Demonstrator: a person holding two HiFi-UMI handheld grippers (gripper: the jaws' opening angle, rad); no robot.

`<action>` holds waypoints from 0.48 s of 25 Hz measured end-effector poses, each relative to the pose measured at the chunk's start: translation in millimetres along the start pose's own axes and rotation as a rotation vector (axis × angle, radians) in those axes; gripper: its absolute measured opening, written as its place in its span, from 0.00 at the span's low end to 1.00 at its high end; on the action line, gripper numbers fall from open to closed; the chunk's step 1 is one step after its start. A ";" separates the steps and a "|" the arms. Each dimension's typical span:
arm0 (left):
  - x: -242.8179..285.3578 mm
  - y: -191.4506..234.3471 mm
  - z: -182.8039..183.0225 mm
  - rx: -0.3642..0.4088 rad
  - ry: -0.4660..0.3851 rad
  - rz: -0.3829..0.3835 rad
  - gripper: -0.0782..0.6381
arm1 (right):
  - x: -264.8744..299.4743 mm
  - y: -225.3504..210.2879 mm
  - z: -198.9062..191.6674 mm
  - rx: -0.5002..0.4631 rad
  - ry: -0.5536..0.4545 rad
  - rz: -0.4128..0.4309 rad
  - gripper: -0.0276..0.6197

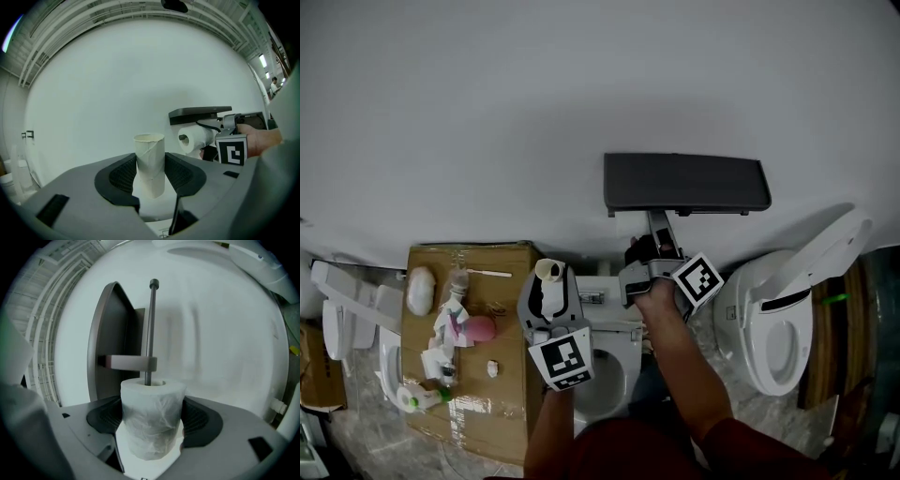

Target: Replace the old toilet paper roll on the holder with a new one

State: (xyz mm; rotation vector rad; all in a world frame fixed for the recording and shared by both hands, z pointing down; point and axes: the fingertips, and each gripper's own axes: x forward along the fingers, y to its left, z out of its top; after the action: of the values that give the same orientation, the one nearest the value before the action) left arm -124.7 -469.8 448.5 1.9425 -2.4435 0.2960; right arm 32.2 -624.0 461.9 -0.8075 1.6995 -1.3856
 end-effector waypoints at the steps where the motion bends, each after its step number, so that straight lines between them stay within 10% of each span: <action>1: 0.9 -3.8 0.2 0.000 -0.001 -0.008 0.39 | -2.6 -2.4 5.8 0.002 -0.016 -0.007 0.63; 12: 2.2 -18.6 2.2 -0.011 -0.007 -0.039 0.39 | -10.7 -3.8 12.2 0.028 -0.052 0.013 0.64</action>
State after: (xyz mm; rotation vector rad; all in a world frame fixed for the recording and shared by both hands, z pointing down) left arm -107.0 -476.2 449.3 1.9869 -2.4032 0.2748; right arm 48.1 -621.6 466.3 -0.8080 1.6394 -1.3656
